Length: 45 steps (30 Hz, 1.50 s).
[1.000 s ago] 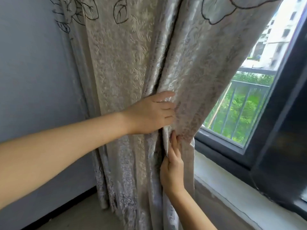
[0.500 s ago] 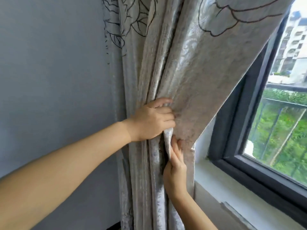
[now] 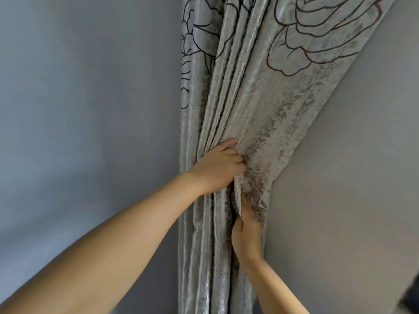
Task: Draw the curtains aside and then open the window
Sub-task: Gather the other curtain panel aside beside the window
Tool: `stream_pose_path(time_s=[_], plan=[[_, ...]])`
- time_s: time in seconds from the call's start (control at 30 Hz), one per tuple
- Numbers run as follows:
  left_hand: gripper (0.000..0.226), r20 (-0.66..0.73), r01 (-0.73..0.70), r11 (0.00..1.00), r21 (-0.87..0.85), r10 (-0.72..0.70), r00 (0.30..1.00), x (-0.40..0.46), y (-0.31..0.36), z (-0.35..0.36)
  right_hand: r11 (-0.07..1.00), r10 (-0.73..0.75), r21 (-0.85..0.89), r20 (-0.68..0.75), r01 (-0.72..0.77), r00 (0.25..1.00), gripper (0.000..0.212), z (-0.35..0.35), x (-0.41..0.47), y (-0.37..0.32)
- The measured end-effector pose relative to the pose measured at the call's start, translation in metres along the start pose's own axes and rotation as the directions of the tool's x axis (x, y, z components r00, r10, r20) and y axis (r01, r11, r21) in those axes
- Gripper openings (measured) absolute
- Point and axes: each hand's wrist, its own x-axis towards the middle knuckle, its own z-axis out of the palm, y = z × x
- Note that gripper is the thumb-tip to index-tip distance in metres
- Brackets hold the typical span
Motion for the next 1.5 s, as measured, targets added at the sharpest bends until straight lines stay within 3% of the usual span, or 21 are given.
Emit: stream_pose_path(time_s=[0.1,0.23,0.33,0.43,0.6,0.8,0.93,1.03,1.27,1.4,1.5], plan=[[0.026,0.030,0.042,0.999,-0.006,-0.042,0.999,0.003,-0.041,0.032,0.999,-0.044,-0.033,-0.030,0.043,0.999,0.067,0.037,0.041,0.019],[0.021,0.098,0.084,0.996,-0.011,-0.083,0.992,-0.001,-0.093,0.073,0.993,-0.063,0.101,-0.003,0.063,0.998,0.054,0.083,0.089,0.036],[0.039,0.124,0.145,0.989,-0.007,-0.143,0.982,-0.012,-0.119,0.094,0.989,-0.072,0.137,0.081,0.061,0.994,0.051,0.116,0.110,0.050],[0.040,0.125,0.152,0.988,0.019,-0.153,0.980,-0.015,-0.118,0.100,0.986,-0.074,0.154,0.088,0.060,0.993,0.052,0.132,0.115,0.062],[0.043,0.076,0.141,0.990,0.017,-0.142,0.987,-0.025,-0.106,0.099,0.985,-0.053,0.167,0.114,0.034,0.992,0.053,0.122,0.102,0.064],[0.040,0.050,0.094,0.995,0.041,-0.096,0.994,-0.049,-0.078,0.077,0.998,-0.034,0.057,0.326,0.016,0.945,0.063,0.080,0.056,0.051],[0.036,0.120,-0.033,0.999,0.033,0.029,0.992,-0.071,-0.041,0.065,0.976,0.128,0.105,0.430,-0.190,0.894,0.060,0.029,0.003,0.034],[0.051,0.169,-0.089,0.995,-0.042,0.095,0.981,-0.081,-0.002,0.056,0.946,0.246,0.120,0.335,-0.300,0.910,0.059,-0.010,-0.043,0.022],[0.034,0.116,-0.020,0.986,-0.163,0.039,0.993,-0.096,0.107,0.031,0.904,0.415,0.098,0.030,-0.416,0.909,0.041,-0.088,-0.183,-0.010],[0.042,0.091,0.099,0.952,-0.290,-0.076,0.993,-0.107,0.171,0.012,0.850,0.527,0.107,-0.189,-0.516,0.829,0.032,-0.131,-0.273,-0.030],[0.043,0.126,0.228,0.875,-0.427,-0.192,0.973,-0.122,0.212,-0.004,0.799,0.590,0.123,-0.347,-0.588,0.729,0.047,-0.160,-0.337,-0.050]])
